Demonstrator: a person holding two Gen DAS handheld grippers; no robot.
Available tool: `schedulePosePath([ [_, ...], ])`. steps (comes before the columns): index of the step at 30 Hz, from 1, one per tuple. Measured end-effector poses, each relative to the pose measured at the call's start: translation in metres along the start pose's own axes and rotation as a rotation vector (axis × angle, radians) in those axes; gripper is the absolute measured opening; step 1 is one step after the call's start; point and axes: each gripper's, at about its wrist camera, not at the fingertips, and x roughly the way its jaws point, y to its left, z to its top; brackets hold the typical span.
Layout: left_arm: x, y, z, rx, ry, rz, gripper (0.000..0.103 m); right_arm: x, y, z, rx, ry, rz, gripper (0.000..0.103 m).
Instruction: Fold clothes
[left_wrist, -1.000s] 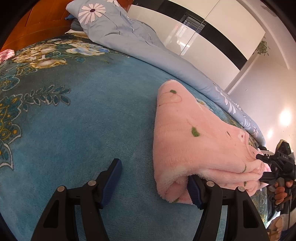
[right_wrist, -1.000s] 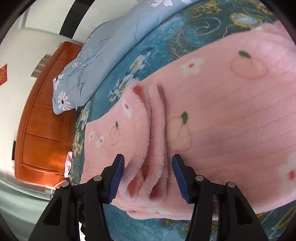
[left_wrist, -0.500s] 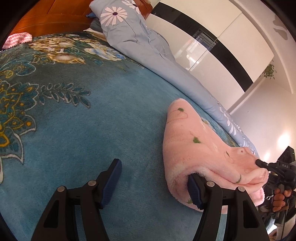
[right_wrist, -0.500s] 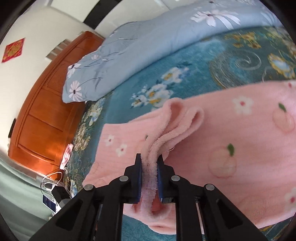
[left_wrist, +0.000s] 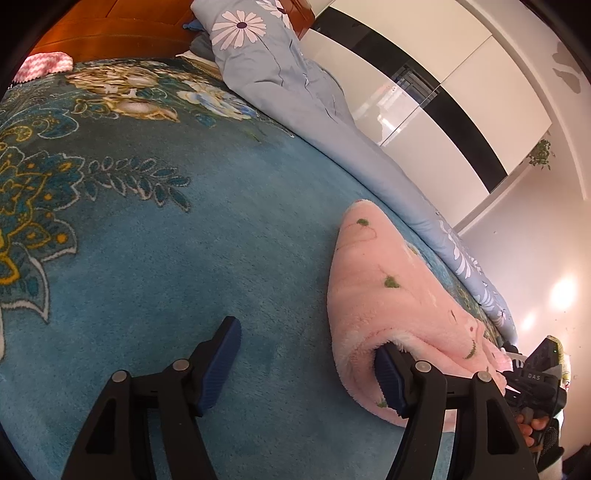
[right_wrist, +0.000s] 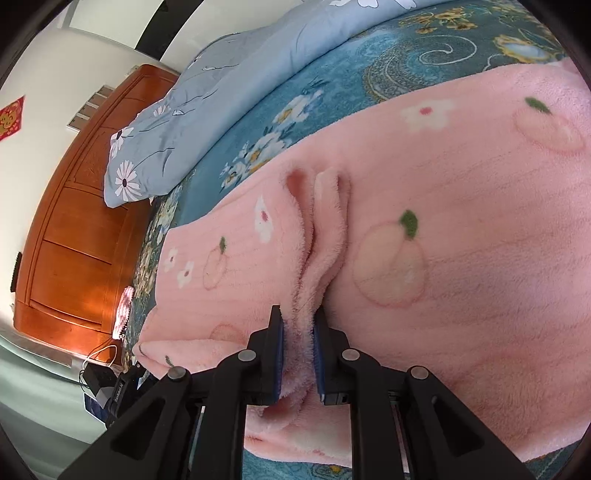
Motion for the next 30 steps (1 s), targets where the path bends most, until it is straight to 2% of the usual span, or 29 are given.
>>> schedulePosePath([
  [2, 0.0, 0.0, 0.0, 0.004, -0.001, -0.003, 0.072, -0.012, 0.003, -0.003, -0.012, -0.038, 0.018, 0.021],
  [4, -0.001, -0.002, 0.001, 0.011, -0.006, -0.006, 0.072, -0.031, 0.003, -0.009, -0.038, -0.093, 0.019, 0.032],
  [5, -0.004, -0.005, 0.0, 0.023, -0.015, -0.006, 0.072, -0.042, 0.001, -0.013, -0.042, -0.125, 0.022, 0.034],
  [8, -0.022, -0.021, -0.001, 0.085, -0.063, 0.02, 0.073, -0.091, -0.021, -0.03, 0.003, -0.273, 0.013, 0.048],
  [11, -0.042, -0.044, 0.0, 0.117, -0.113, 0.004, 0.074, -0.145, -0.062, -0.053, 0.123, -0.473, -0.102, 0.056],
  [15, -0.029, -0.107, 0.006, 0.203, -0.068, -0.075, 0.077, -0.181, -0.121, -0.074, 0.367, -0.641, -0.169, 0.056],
  [17, -0.003, -0.144, 0.006, 0.252, -0.008, -0.076, 0.077, -0.183, -0.143, -0.075, 0.447, -0.668, -0.145, 0.056],
  [21, 0.049, -0.203, -0.009, 0.31, 0.115, -0.071, 0.077, -0.175, -0.16, -0.065, 0.507, -0.676, -0.095, 0.056],
  [23, 0.074, -0.224, -0.023, 0.354, 0.173, -0.021, 0.077, -0.171, -0.162, -0.059, 0.521, -0.682, -0.093, 0.056],
  [25, 0.089, -0.237, -0.04, 0.41, 0.212, 0.037, 0.077, -0.167, -0.165, -0.054, 0.532, -0.692, -0.095, 0.057],
  [30, 0.099, -0.247, -0.077, 0.526, 0.233, 0.11, 0.077, -0.163, -0.16, -0.044, 0.516, -0.69, -0.138, 0.061],
])
